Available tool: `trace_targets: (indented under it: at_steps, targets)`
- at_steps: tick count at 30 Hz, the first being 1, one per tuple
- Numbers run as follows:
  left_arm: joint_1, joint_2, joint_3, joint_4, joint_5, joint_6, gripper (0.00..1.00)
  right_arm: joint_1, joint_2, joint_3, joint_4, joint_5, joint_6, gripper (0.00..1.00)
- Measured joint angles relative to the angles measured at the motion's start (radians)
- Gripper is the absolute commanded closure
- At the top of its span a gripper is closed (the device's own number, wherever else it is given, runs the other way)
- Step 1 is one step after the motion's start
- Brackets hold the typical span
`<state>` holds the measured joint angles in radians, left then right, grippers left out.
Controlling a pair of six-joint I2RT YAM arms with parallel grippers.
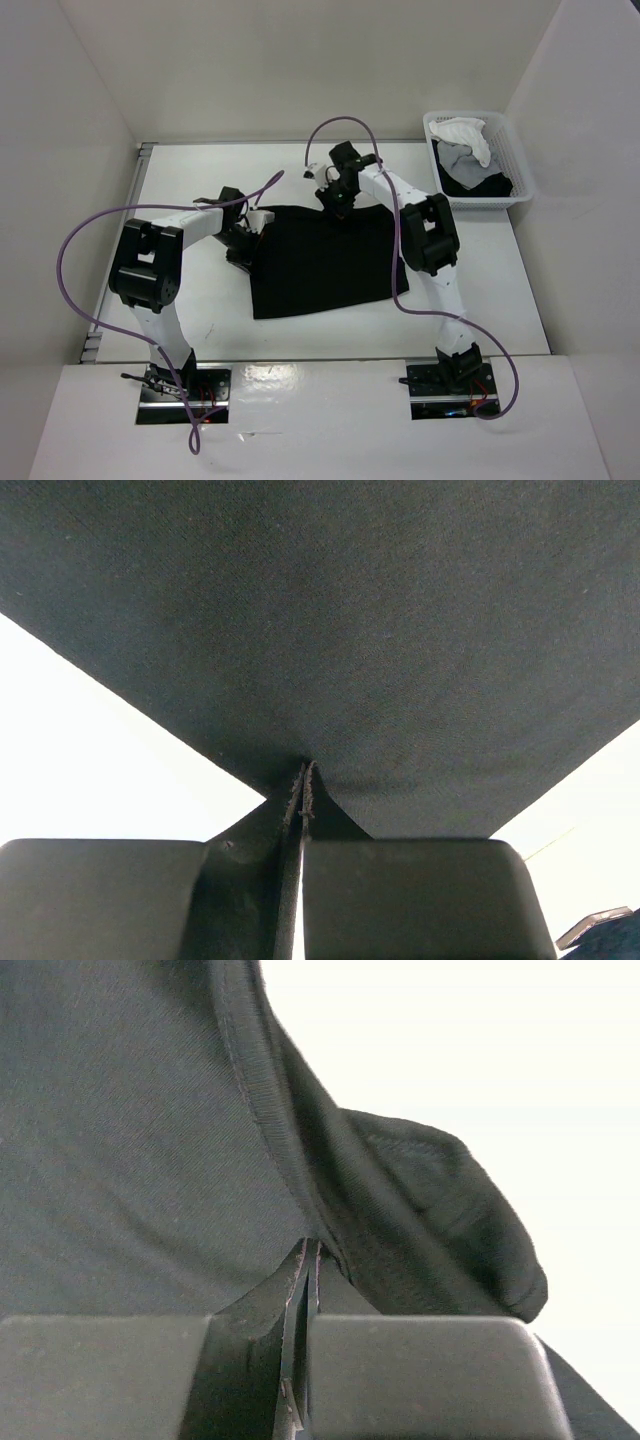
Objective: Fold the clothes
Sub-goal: Fold the tank top
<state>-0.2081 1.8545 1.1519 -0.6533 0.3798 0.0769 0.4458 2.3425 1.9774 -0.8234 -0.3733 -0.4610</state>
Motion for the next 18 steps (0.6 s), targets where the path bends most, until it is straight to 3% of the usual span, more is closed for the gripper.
trace_targets:
  at_steps: [18]
  targets:
    - [0.000,0.005,0.006,-0.006,0.000,0.001,1.00,-0.029,0.098,0.150,0.005,0.092,0.018,1.00]
